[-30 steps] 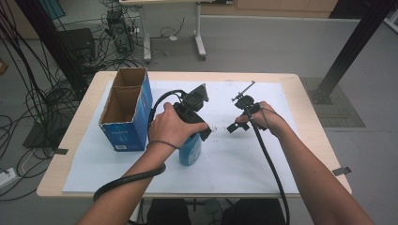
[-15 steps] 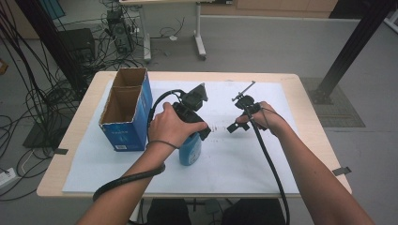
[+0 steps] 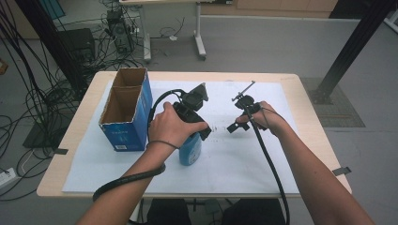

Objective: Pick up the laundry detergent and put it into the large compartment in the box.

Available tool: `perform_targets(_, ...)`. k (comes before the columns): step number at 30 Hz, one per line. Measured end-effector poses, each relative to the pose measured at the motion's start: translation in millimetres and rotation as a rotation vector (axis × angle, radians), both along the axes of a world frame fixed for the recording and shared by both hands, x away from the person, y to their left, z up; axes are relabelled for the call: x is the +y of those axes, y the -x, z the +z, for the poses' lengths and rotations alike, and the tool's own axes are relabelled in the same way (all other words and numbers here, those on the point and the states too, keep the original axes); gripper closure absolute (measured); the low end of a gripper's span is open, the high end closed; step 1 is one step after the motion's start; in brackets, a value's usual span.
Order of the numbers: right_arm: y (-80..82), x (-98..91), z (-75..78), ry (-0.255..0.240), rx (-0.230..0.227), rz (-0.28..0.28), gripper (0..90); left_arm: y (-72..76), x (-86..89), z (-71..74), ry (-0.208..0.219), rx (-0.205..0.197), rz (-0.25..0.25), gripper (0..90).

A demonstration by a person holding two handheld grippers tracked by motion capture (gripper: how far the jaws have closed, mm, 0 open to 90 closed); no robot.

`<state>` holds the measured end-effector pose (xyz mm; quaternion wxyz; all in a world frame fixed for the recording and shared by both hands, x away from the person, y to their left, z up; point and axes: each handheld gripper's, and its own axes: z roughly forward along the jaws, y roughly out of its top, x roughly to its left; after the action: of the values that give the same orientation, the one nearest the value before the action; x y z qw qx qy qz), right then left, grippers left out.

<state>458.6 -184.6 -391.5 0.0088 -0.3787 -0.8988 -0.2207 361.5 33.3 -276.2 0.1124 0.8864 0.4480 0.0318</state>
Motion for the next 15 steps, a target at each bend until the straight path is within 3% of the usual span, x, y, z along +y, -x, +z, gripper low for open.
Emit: perform_targets(15,0.4,0.2,0.1,-0.001,0.006,-0.005,7.4,-0.3,0.8,0.4,-0.005,-0.002,0.003,8.1)
